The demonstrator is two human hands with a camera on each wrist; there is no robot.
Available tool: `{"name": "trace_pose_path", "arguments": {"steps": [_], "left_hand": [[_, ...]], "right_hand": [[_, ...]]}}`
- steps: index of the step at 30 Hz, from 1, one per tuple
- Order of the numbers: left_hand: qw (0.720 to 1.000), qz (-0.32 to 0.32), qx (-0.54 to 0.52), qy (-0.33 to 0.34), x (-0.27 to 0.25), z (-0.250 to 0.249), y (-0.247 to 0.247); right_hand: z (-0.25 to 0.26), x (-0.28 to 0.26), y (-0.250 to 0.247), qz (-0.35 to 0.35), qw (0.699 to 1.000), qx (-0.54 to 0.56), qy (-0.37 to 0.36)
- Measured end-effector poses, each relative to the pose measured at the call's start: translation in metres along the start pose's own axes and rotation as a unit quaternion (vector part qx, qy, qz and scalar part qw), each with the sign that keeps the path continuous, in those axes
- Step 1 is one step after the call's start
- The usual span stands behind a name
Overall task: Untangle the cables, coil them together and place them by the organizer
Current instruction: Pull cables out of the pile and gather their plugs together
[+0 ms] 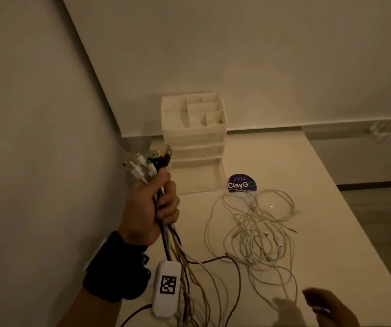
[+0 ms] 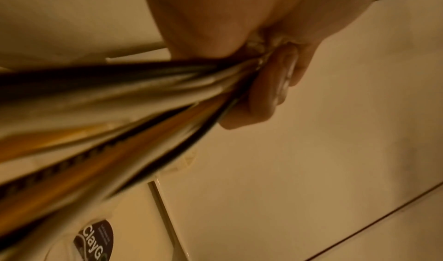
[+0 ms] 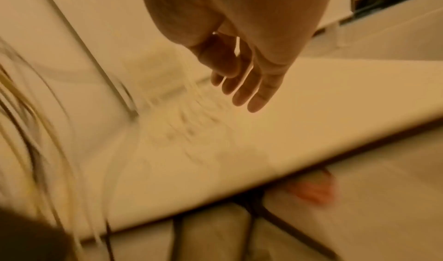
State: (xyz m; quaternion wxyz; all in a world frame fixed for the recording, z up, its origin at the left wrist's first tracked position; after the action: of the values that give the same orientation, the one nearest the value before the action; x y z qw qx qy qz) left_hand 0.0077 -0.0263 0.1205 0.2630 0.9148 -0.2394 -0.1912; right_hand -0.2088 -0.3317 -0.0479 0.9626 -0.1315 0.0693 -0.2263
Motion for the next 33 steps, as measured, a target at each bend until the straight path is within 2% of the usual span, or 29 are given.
{"name": "trace_pose_path", "arguments": {"steps": [2,4,5,8,10,12,15,18,22,27,30,33], "left_hand": [[1.0,0.01,0.002,-0.001,-0.003,0.005,0.008],[1.0,0.02,0.005,0.004,-0.007,0.01,0.016],[1.0,0.024,0.007,0.009,-0.009,0.011,0.02],[0.999,0.023,0.019,0.026,-0.018,0.013,0.028],[0.999,0.017,0.024,0.038,-0.025,0.011,0.03],[0.999,0.018,0.02,0.046,-0.032,0.008,0.029],[0.997,0.055,-0.021,0.059,-0.041,0.0,0.025],[0.989,0.107,-0.043,0.088,-0.046,-0.018,0.026],[0.987,0.124,-0.024,0.101,-0.046,-0.029,0.026],[0.993,0.093,-0.002,0.075,-0.034,-0.01,0.023],[0.995,0.08,-0.007,0.06,-0.031,-0.008,0.021],[0.99,0.12,-0.064,0.025,-0.029,-0.005,0.02]], "right_hand": [[0.053,0.001,0.034,0.051,0.996,-0.047,-0.052],[0.098,0.008,0.084,0.166,0.978,-0.035,-0.119],[0.117,0.01,0.111,0.234,0.96,-0.031,-0.149],[0.147,0.0,0.183,0.391,0.903,-0.066,-0.164],[0.147,-0.014,0.218,0.458,0.873,-0.04,-0.162],[0.138,-0.021,0.234,0.448,0.88,-0.005,-0.158],[0.093,-0.024,0.247,0.432,0.898,-0.008,-0.088],[0.037,-0.03,0.251,0.462,0.882,-0.088,-0.028],[-0.019,-0.035,0.242,0.469,0.871,-0.139,0.043],[-0.029,-0.041,0.249,0.498,0.841,-0.198,0.077],[-0.024,-0.039,0.241,0.492,0.84,-0.212,0.083],[-0.021,-0.031,0.225,0.505,0.834,-0.213,0.064]]}}
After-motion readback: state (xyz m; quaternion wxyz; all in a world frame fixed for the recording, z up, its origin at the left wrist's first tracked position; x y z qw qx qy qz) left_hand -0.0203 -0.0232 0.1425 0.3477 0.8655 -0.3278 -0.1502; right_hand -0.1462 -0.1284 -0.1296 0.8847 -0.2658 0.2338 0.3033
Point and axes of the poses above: each hand's wrist, its own x-axis towards the middle knuckle, its own y-axis out of the palm, z = x × y, the point moved 6 cm from there along x, towards the middle knuckle, and after that the axes turned 9 degrees about -y, right-handed, at the moved point
